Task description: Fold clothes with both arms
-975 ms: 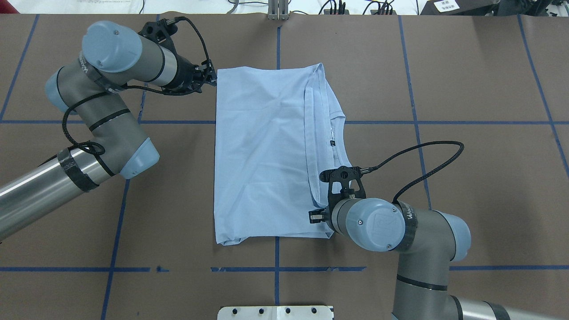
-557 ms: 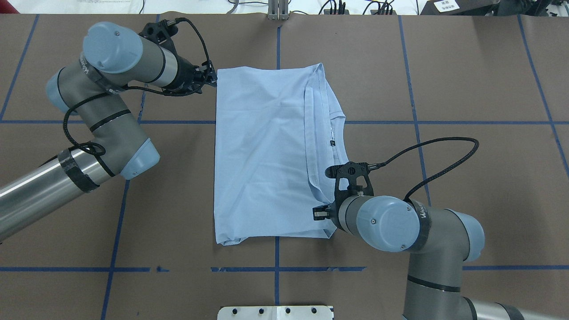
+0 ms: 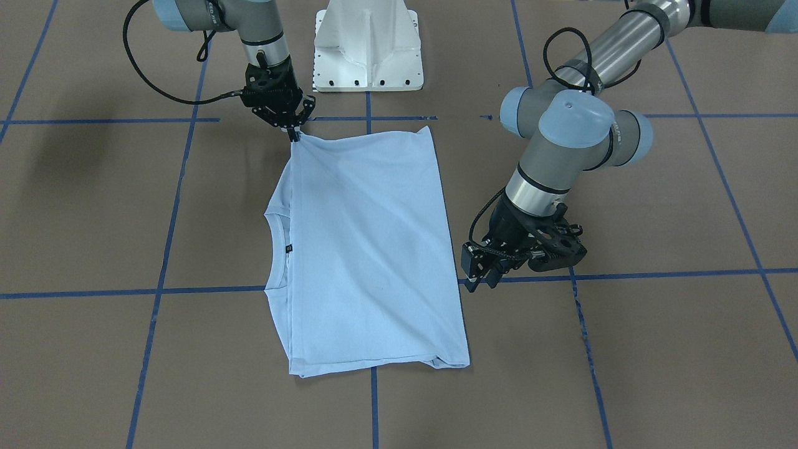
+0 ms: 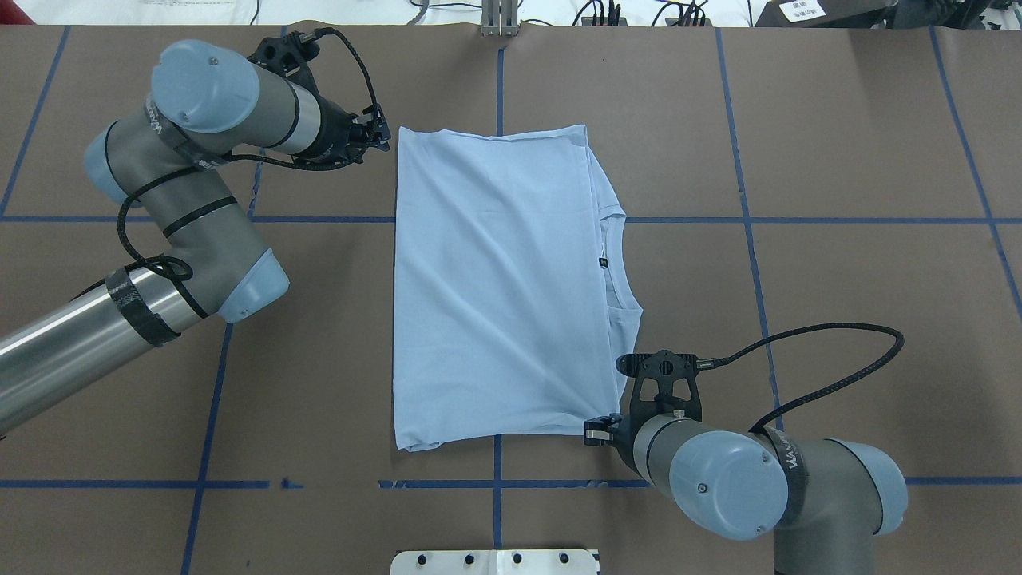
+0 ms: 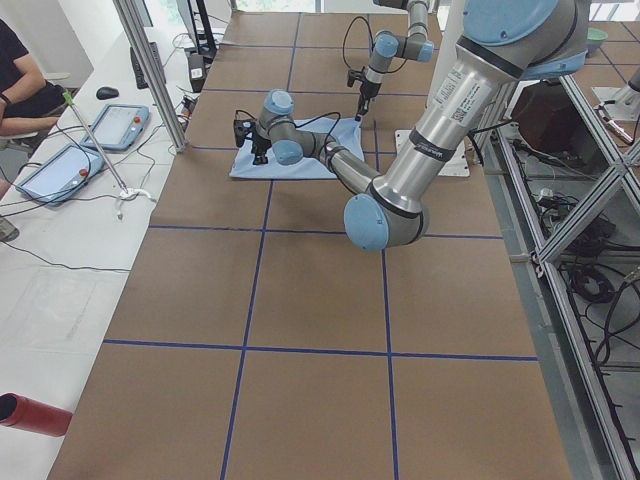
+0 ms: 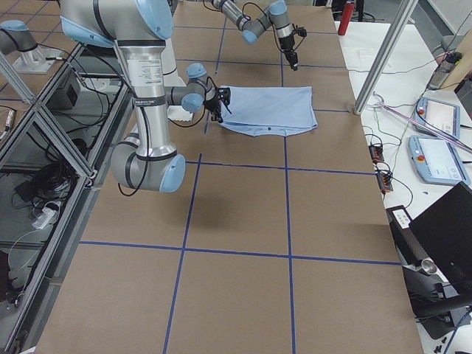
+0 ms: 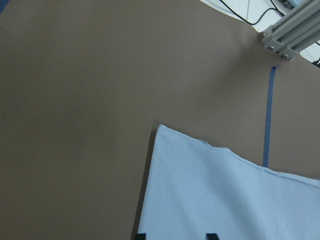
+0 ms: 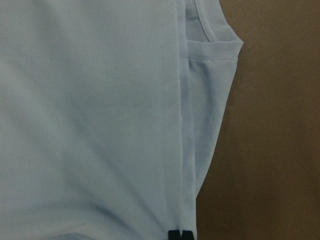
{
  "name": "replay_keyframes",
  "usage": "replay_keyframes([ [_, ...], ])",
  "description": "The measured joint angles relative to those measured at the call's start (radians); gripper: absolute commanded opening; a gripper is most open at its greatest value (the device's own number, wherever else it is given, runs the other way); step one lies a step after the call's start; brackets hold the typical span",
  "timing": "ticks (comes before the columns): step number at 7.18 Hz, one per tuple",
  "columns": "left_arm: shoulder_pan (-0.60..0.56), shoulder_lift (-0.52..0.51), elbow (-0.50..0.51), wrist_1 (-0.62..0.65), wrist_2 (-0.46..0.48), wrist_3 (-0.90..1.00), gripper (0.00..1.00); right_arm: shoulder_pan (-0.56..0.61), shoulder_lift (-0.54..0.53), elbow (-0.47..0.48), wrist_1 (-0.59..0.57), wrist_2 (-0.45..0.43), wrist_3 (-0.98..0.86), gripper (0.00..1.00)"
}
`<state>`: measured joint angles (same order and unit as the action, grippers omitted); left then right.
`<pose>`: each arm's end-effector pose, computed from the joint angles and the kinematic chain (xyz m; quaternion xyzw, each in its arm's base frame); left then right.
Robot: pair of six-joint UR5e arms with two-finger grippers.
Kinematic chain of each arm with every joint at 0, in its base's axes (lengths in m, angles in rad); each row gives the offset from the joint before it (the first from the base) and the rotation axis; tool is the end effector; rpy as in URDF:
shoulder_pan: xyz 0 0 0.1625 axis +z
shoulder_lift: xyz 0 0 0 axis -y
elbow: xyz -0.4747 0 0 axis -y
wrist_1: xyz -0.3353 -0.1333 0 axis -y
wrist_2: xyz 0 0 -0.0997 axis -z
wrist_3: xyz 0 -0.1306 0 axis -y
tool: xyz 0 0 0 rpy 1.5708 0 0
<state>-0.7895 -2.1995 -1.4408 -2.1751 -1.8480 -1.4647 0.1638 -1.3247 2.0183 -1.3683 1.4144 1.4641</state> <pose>0.4453 -0.5875 0.3537 0.1186 0.5187 -0.2145 0.8191 -0.5043 -0.2391 0.4113 0.1280 -0.4184 0.0595 0.8972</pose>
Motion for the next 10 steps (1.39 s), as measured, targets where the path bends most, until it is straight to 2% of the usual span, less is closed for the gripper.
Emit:
replay_keyframes([
  [1,0.002,0.0,0.0,0.0,0.003,-0.001,0.5,-0.001,0.002,0.005,0.0,0.006,0.003,0.59],
  [4,0.01,0.002,-0.004,0.0,0.005,0.0,0.49,0.017,0.01,0.017,-0.003,0.013,0.031,0.63],
  [5,0.009,0.004,-0.026,0.001,0.002,0.001,0.49,0.026,0.018,0.013,-0.004,0.009,0.138,0.65],
  [7,0.005,0.04,-0.117,0.004,-0.003,0.005,0.48,0.041,0.059,-0.027,-0.002,0.006,0.46,0.76],
  [8,0.005,0.059,-0.151,0.004,-0.003,0.008,0.48,0.041,0.084,-0.051,-0.004,0.008,0.552,0.76],
  [10,0.004,0.071,-0.17,0.004,-0.003,0.008,0.48,0.031,0.098,-0.069,-0.01,0.012,0.605,0.75],
])
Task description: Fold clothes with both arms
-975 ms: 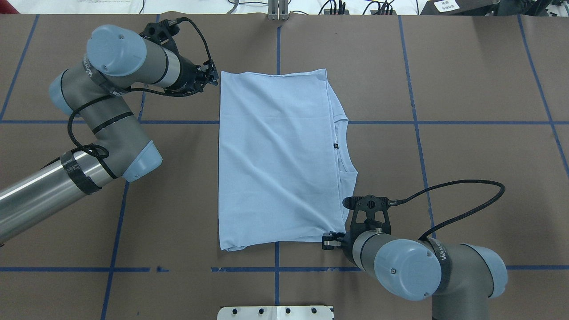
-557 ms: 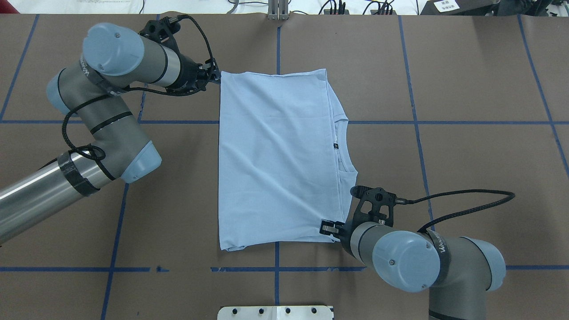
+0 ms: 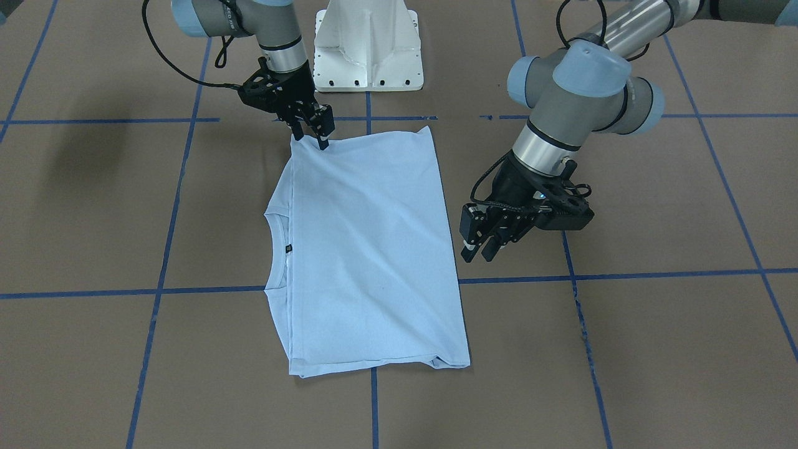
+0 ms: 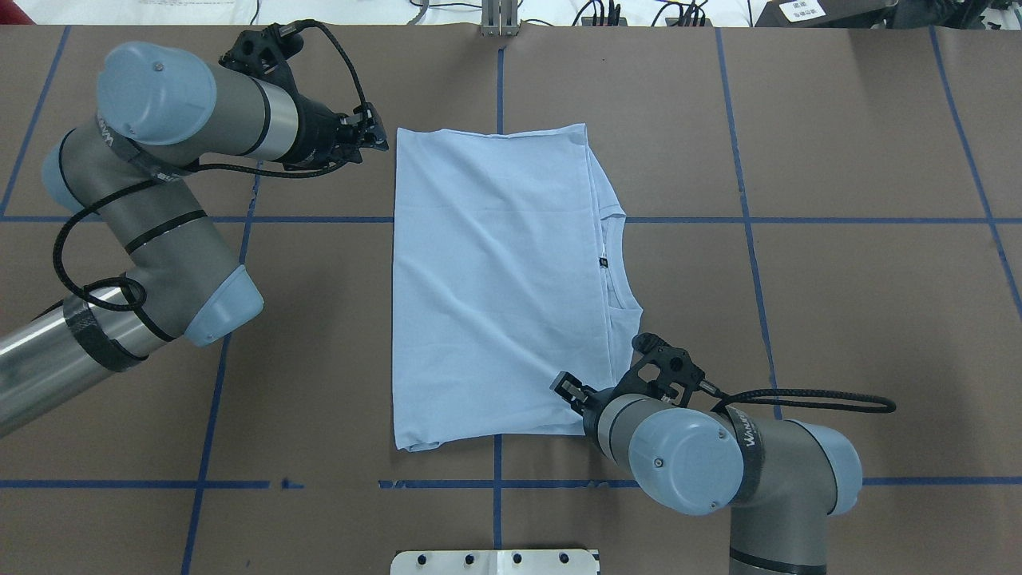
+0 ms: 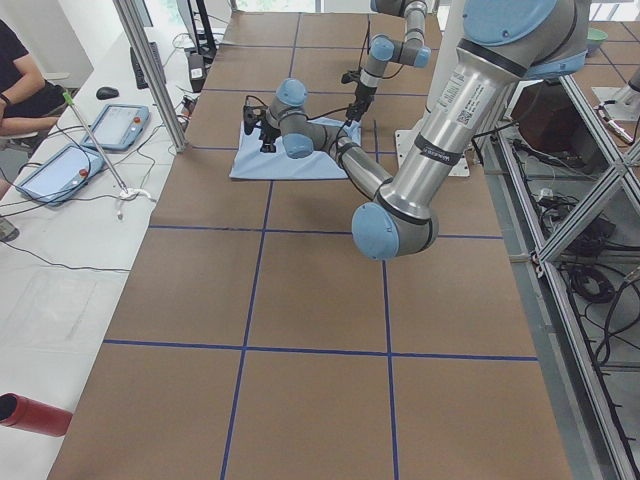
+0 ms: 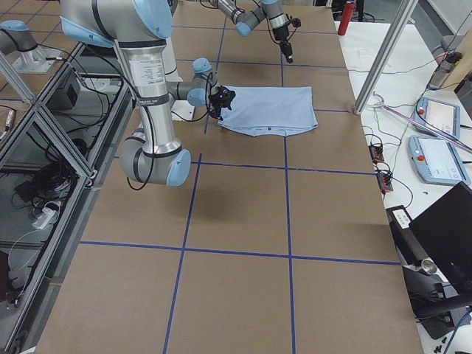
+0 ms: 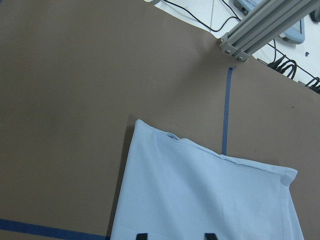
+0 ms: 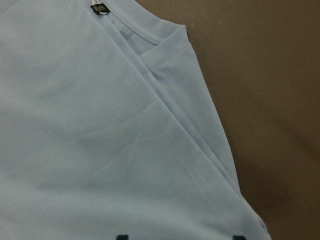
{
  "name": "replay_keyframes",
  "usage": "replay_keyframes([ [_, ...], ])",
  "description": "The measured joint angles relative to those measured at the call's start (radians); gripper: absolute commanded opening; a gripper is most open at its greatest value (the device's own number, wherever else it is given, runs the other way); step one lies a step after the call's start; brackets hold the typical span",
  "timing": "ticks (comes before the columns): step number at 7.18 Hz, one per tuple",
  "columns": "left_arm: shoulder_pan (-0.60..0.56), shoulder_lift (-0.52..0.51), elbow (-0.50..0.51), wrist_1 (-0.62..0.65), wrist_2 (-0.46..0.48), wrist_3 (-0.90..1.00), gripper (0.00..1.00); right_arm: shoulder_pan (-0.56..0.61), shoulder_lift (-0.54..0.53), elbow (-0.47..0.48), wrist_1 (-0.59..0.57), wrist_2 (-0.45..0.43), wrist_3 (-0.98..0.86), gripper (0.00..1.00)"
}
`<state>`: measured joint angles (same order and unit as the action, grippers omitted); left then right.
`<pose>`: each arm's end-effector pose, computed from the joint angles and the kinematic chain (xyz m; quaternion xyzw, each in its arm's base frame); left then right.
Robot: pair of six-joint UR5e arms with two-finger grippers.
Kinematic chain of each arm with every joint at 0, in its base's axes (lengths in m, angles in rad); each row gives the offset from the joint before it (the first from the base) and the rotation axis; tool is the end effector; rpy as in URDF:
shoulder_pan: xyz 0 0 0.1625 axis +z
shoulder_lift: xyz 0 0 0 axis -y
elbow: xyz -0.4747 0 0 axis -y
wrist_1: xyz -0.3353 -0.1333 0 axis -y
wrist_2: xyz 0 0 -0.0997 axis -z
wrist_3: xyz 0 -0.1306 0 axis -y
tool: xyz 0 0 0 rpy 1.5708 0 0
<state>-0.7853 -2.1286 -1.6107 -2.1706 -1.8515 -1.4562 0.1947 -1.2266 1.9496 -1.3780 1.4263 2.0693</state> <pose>0.4134 -0.5506 0.3295 0.1387 0.5528 -0.1947 0.7983 -0.5345 -0.2604 0.3872 -0.0027 -0.4456 0.3339 0.8306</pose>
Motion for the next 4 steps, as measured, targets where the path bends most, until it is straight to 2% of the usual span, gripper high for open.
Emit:
replay_keyframes([
  [4,-0.001,0.015,-0.015,0.0,0.0,-0.001,0.48,-0.003,-0.013,-0.021,-0.004,0.002,0.005,0.75],
])
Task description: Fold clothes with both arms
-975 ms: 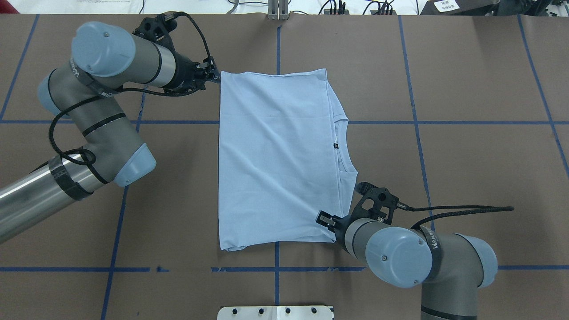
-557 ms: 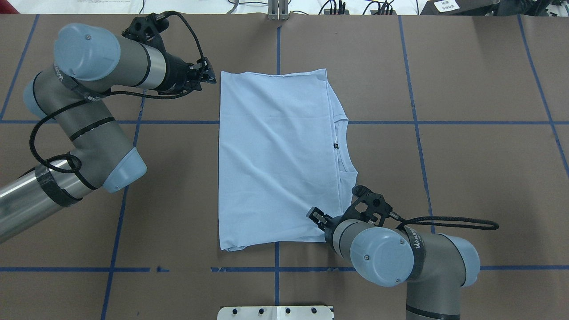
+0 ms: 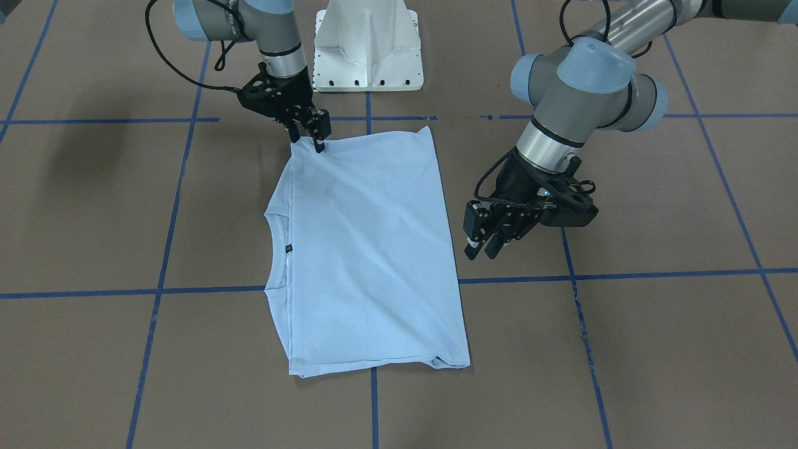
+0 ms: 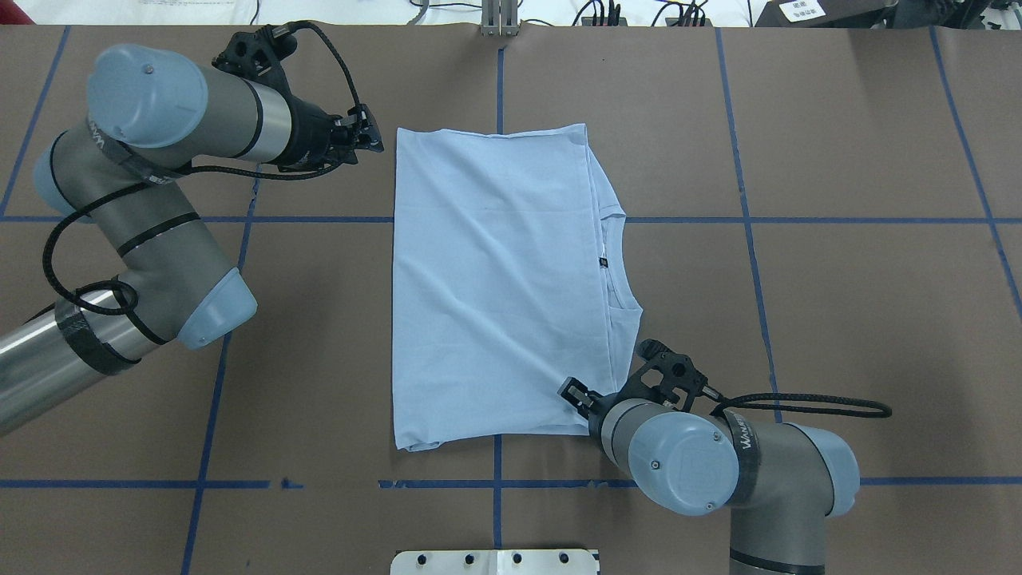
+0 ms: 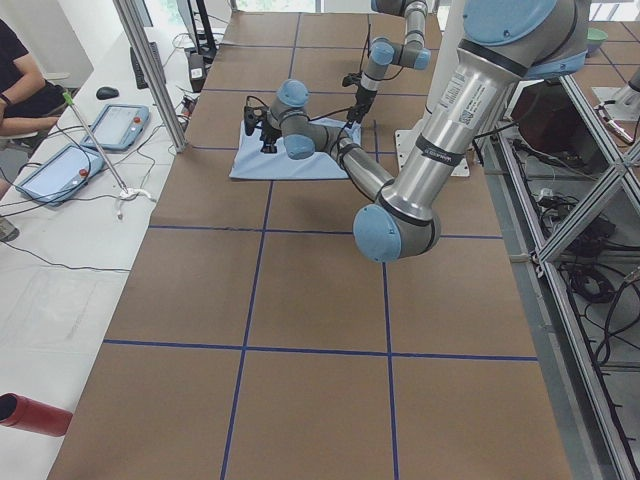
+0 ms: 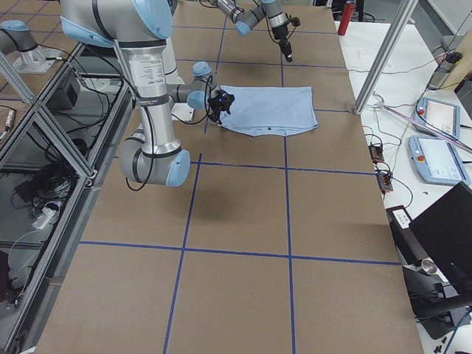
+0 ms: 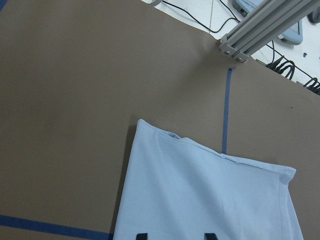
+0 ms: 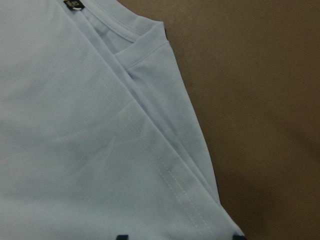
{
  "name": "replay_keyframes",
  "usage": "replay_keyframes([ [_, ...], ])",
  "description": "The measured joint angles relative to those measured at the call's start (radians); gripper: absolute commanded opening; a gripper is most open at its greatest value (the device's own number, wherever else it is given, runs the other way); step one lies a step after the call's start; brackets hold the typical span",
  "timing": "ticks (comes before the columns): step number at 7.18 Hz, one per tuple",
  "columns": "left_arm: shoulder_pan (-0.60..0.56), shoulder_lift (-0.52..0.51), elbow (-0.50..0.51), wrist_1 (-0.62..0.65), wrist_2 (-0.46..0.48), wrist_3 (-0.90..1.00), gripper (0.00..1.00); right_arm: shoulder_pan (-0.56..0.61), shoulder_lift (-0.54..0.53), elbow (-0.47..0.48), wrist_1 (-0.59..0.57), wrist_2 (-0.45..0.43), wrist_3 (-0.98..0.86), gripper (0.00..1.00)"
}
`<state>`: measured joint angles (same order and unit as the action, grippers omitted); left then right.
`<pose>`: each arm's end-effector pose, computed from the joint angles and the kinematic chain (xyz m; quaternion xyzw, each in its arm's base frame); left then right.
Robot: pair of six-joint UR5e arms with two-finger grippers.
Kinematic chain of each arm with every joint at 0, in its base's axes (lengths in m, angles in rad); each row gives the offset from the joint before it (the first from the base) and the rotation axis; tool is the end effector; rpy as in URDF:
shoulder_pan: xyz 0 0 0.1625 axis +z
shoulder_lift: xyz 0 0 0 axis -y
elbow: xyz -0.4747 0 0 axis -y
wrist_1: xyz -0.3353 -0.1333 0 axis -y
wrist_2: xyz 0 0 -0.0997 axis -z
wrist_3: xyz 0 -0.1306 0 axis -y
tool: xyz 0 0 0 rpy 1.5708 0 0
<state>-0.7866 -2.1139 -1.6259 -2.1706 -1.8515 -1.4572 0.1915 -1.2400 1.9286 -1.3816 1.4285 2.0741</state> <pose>0.4084 -0.5469 0.3329 0.1389 0.5529 -0.1956 0.7980 -0.5368 -0.2587 0.4043 -0.0022 -0.4287 0.3358 0.8387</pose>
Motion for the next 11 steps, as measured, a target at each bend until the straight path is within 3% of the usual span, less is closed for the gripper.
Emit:
replay_keyframes([
  [5,0.0,0.002,-0.017,0.026,0.0,0.0,0.46,-0.001,-0.013,-0.002,0.001,0.017,0.001,0.66],
  [7,0.0,0.002,-0.022,0.035,0.0,0.0,0.46,-0.001,-0.013,-0.004,0.001,0.02,0.001,0.68],
  [8,0.0,0.002,-0.022,0.036,0.0,0.0,0.46,-0.001,-0.011,-0.007,0.001,0.021,0.001,0.75],
  [9,0.0,0.002,-0.022,0.037,0.0,-0.001,0.46,-0.001,-0.009,-0.01,0.001,0.021,0.001,0.76],
  [11,0.0,0.003,-0.021,0.037,0.0,-0.001,0.46,-0.001,-0.004,-0.02,0.003,0.022,0.0,0.71],
])
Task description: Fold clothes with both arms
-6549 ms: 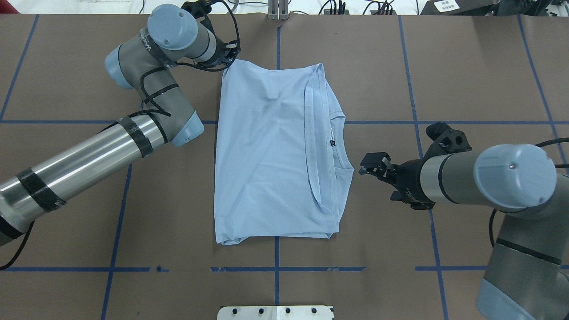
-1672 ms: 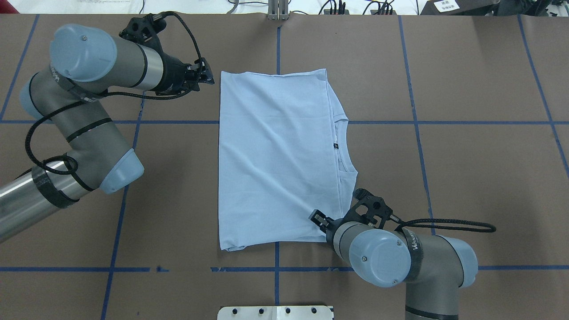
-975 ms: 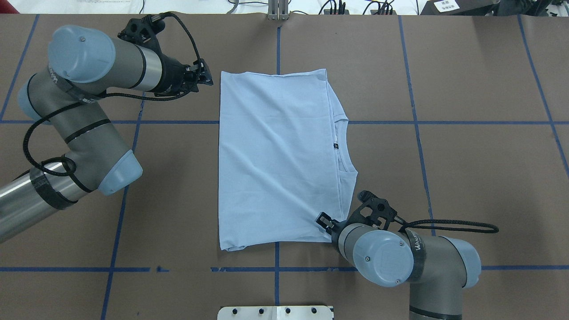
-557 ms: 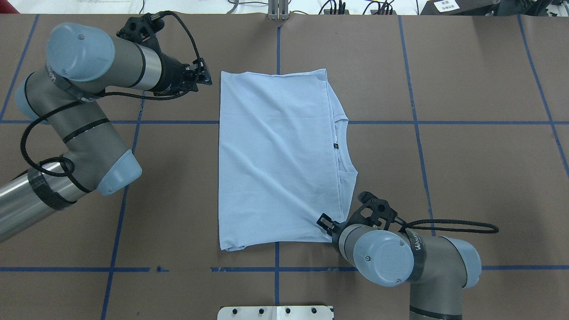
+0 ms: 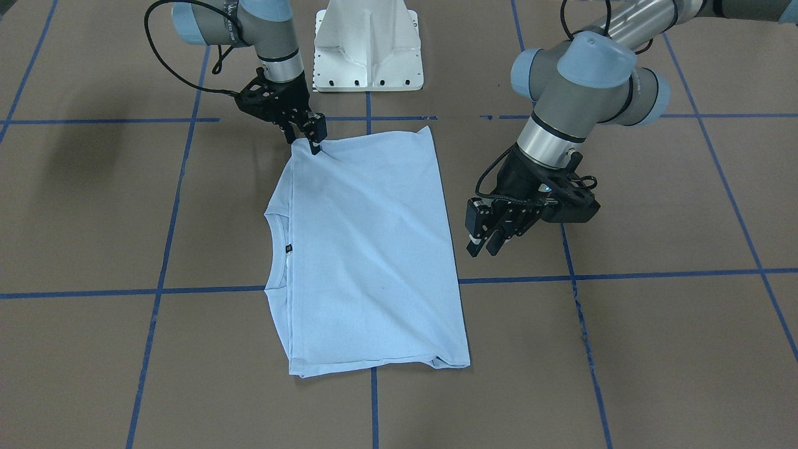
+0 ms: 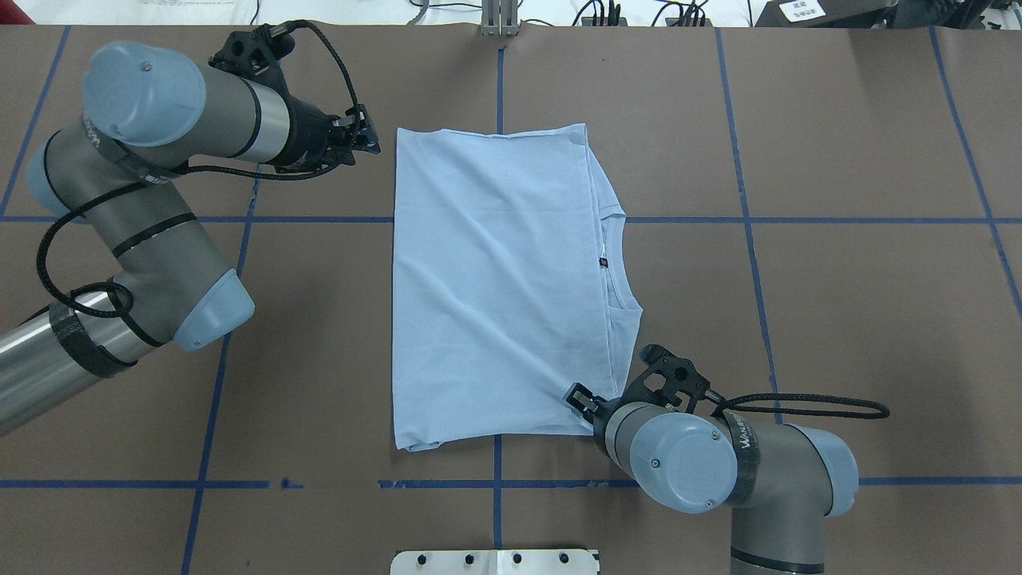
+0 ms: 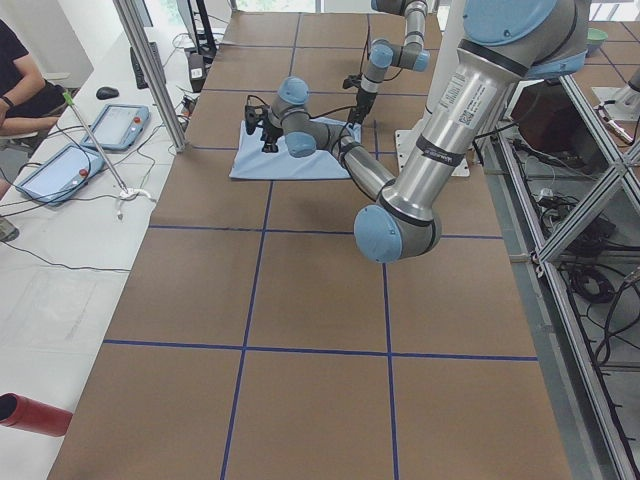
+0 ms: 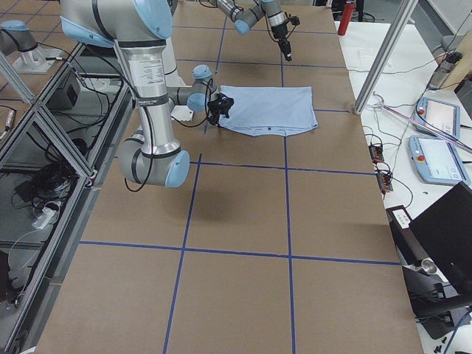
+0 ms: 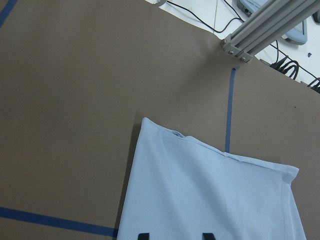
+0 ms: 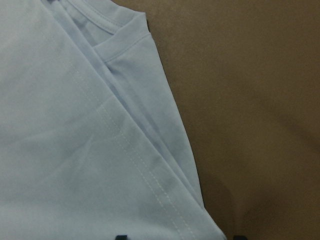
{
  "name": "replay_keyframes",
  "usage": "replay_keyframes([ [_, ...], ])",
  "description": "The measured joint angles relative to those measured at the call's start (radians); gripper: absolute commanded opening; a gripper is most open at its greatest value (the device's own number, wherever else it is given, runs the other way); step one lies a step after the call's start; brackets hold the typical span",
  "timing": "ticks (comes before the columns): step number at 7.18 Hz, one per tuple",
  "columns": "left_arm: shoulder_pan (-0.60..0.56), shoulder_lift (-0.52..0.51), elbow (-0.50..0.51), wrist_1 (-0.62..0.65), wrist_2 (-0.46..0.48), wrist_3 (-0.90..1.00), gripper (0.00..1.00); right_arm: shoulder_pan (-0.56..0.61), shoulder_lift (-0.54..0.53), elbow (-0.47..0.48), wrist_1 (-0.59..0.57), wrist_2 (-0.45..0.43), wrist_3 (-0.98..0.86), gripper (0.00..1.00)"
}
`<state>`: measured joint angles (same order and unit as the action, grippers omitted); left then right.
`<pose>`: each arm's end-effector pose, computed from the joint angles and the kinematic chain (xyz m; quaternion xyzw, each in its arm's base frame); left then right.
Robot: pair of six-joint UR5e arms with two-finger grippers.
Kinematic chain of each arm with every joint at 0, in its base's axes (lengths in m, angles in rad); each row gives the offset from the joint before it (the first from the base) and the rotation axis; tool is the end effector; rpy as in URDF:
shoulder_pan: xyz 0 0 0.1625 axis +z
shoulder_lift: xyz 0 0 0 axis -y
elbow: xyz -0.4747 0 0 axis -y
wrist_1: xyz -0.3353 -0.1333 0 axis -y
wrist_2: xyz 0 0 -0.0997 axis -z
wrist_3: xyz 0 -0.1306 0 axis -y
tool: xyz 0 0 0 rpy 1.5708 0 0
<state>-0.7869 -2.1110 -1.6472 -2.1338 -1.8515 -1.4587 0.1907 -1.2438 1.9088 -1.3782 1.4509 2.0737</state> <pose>0.4055 -0.5443 0.3314 0.1346 0.5465 -0.1990 0.8022 -0.5409 -0.2561 0.4146 -0.0107 -0.4185 0.3320 0.8453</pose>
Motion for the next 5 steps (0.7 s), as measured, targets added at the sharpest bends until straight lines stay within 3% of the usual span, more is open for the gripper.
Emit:
replay_keyframes([
  [1,0.0,0.001,0.0,0.0,0.0,0.0,0.46,0.0,0.002,-0.004,0.001,0.0,-0.001,0.51],
  [2,0.0,0.001,0.0,0.0,0.0,0.0,0.46,0.0,0.003,-0.007,0.002,0.0,-0.001,0.03],
  [5,0.0,0.002,0.0,0.0,0.0,0.0,0.46,0.003,0.005,-0.012,0.002,0.013,-0.002,0.0],
])
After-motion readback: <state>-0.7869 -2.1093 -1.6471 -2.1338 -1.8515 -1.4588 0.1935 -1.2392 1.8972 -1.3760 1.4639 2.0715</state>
